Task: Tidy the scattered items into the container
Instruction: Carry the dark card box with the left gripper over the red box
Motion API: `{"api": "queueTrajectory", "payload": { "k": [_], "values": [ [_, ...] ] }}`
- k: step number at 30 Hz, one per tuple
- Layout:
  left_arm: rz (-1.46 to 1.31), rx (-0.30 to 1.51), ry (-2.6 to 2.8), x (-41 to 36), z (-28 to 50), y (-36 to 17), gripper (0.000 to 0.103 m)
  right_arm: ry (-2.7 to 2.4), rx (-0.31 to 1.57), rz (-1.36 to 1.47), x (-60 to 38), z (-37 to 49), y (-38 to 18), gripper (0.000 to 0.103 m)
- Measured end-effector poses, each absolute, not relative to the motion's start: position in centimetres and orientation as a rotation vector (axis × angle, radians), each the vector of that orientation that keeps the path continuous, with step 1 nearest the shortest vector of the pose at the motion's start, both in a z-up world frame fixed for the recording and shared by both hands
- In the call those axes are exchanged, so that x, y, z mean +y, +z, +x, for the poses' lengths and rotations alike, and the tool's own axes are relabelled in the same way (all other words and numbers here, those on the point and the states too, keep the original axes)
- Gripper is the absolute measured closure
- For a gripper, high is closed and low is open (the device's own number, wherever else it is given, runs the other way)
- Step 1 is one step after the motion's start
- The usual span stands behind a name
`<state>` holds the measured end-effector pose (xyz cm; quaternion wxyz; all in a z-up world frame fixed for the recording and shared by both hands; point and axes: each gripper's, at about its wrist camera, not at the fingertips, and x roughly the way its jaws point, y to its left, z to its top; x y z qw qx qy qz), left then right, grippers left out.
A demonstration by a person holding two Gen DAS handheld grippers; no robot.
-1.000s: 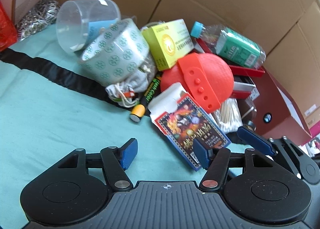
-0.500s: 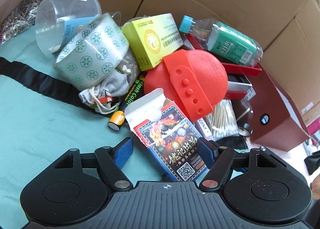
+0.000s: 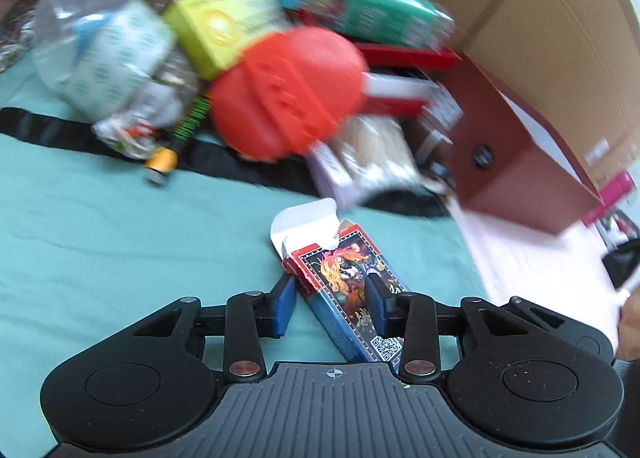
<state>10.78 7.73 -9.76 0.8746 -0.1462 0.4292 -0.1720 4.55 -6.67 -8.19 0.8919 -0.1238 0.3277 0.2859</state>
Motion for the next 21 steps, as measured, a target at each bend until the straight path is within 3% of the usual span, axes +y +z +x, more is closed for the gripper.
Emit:
{"api": "queueTrajectory", "payload": {
  "k": [1,3,7,9,13,17,18,21],
  "values": [
    [-0.290,0.900,-0.373,7.0,10.6,-9.8,0.052,0.589,0.689,-0.252,-7.2,4.3,-8.2,0.036],
    [-0.262,0.893,-0.365,6.1,10.4,-9.6,0.041,0.579,0.695,-0.234,-7.7,4.2,-8.1,0.036],
    [-0.267,0.898,-0.350,5.9,10.4,-9.6,0.041,0.569,0.692,-0.224,-7.4,4.7,-8.2,0.034],
    [-0.257,0.900,-0.343,5.9,10.3,-9.6,0.048,0.577,0.688,-0.221,-6.9,4.8,-8.4,0.029],
    [-0.224,0.893,-0.328,5.6,10.1,-9.5,0.048,0.574,0.669,-0.221,-6.7,4.5,-8.6,0.026],
    [-0.208,0.900,-0.331,5.1,10.2,-9.4,0.048,0.560,0.676,-0.200,-7.4,4.8,-8.4,0.037],
    [-0.194,0.900,-0.331,4.8,10.1,-9.3,0.057,0.556,0.683,-0.193,-7.6,4.9,-8.4,0.037],
    [-0.161,0.891,-0.341,3.8,9.8,-8.8,0.063,0.544,0.681,-0.204,-8.1,4.6,-8.2,0.037]
  ]
}}
